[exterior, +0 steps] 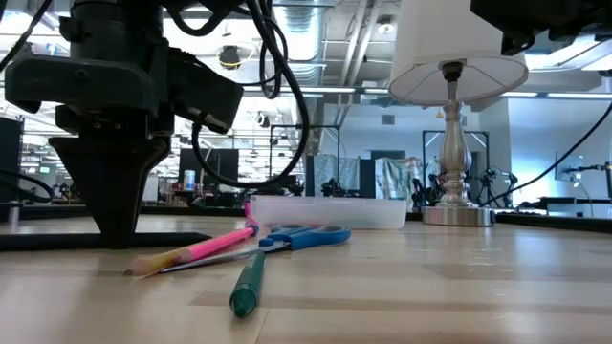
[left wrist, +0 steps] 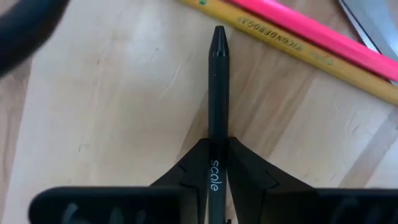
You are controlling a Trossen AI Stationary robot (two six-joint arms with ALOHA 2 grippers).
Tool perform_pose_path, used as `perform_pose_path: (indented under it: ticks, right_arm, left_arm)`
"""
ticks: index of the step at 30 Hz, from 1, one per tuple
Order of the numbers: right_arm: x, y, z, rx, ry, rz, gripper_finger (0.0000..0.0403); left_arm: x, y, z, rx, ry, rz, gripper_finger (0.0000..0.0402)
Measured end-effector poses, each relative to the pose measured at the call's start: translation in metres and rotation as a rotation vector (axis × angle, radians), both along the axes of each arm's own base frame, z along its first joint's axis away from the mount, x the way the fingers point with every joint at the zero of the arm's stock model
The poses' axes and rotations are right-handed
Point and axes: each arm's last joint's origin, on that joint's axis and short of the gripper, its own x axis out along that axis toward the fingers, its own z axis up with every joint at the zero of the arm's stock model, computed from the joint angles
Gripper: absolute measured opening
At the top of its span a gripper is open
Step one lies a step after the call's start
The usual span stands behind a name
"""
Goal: Pick & place school supplies into a supply box
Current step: Put the black pen into the pink supply box
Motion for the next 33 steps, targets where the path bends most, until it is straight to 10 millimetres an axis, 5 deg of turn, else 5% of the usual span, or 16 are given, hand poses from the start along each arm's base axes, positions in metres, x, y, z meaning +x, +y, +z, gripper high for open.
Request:
perform_pose_path:
  ticks: [11, 21, 27, 33]
  right_arm:
    - [0.000, 0.000, -0.001, -0.007, 0.011, 0.000, 0.0098]
    - [0.000, 0.000, -0.001, -0.007, 0.010, 0.000, 0.0098]
    - [0.000, 0.000, -0.001, -0.007, 0.010, 0.000, 0.0098]
    - [0.000, 0.000, -0.001, -0.008, 0.010, 0.000, 0.0098]
  left_arm:
    - [-0.004, 0.007, 0.012, 0.130, 0.076, 0.032, 0.0029]
    - [-0.003, 0.015, 0.060, 0.409, 0.160, 0.004, 0.0029]
    - [0.017, 0.038, 0.079, 0.499, 0.097, -0.063, 0.0029]
    - [0.042, 0.081, 0.082, 0.524, 0.039, -0.080, 0.0029]
